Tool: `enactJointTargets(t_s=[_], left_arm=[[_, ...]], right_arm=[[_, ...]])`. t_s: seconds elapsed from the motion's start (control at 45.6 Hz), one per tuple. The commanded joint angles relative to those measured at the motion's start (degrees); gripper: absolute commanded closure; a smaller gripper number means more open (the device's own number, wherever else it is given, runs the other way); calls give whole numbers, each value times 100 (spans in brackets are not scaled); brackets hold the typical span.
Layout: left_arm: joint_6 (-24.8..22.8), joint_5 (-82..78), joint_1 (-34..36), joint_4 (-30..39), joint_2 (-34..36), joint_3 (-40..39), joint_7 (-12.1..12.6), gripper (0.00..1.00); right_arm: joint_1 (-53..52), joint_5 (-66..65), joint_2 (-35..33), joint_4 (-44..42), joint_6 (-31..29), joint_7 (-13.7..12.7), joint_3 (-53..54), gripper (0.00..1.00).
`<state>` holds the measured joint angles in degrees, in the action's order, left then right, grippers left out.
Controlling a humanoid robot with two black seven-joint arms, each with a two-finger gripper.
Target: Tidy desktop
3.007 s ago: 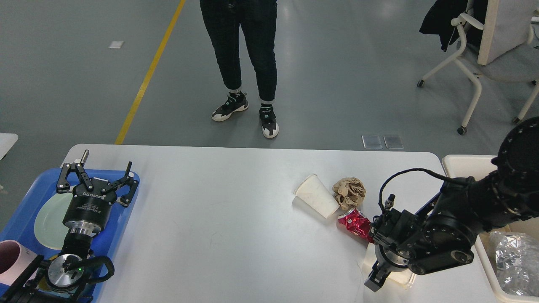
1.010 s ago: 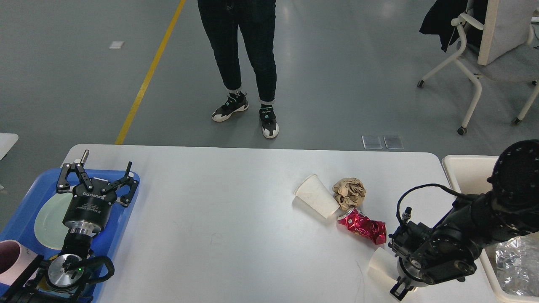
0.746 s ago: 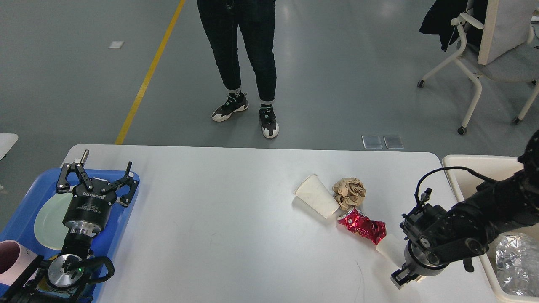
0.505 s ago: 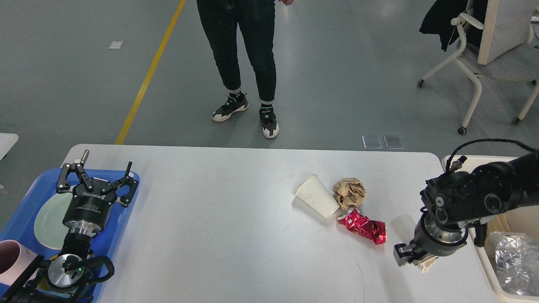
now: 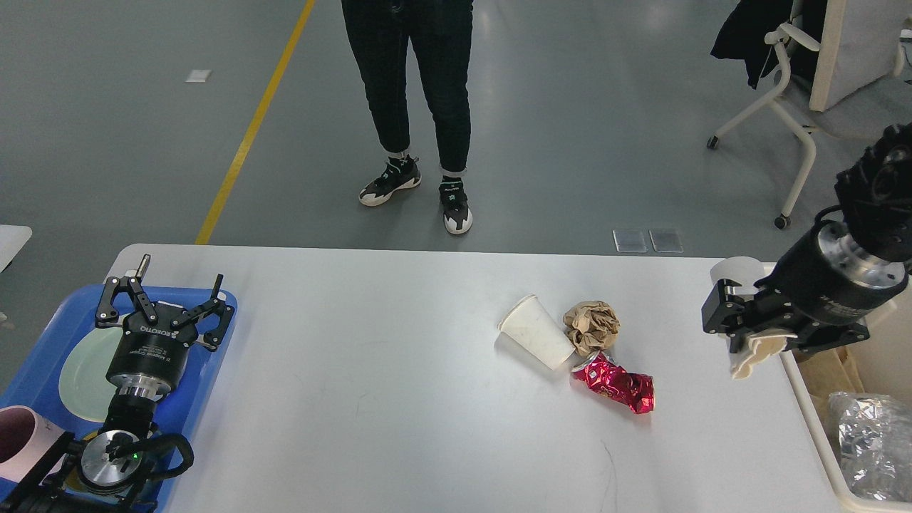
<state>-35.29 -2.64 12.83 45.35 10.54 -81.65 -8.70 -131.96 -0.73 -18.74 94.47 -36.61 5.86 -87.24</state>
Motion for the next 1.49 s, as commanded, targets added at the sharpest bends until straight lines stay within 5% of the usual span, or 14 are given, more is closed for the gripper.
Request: enactJointTargets(t_s=[0.0, 0.198, 0.351, 0.571, 0.79, 0.988, 1.141, 1.317, 1.471], left_arm=[[-4, 0, 0, 0, 1, 0, 0, 3], [-4, 0, 0, 0, 1, 0, 0, 3], [-4, 0, -8, 0, 1, 9, -9, 3], [5, 0, -8, 0, 1, 9, 0, 3], [-4, 0, -8, 0, 1, 0, 0, 3], [5, 0, -8, 0, 1, 0, 0, 3], [5, 0, -8, 0, 1, 0, 0, 3], [5, 0, 0, 0, 1, 0, -9, 3], [5, 0, 0, 0, 1, 0, -9, 3]], right_arm=[[-58, -15, 20, 1, 4, 108, -346, 100], [29, -15, -24, -77, 347, 90, -663, 100], [783, -76, -788, -700, 1058, -41, -812, 100], [3226, -50, -1860, -3107, 1217, -112, -470, 100], [5951, -59, -2380, -5393, 1261, -129, 1427, 100], [8131, -59, -2020, -7432, 1340, -129, 2790, 100], [9476, -68, -1326, -8812, 1954, -217, 3362, 100], [10181, -85, -666, -9165, 2939, -630, 3371, 100], [10260, -94, -490, -9166, 3116, -736, 3380, 100]])
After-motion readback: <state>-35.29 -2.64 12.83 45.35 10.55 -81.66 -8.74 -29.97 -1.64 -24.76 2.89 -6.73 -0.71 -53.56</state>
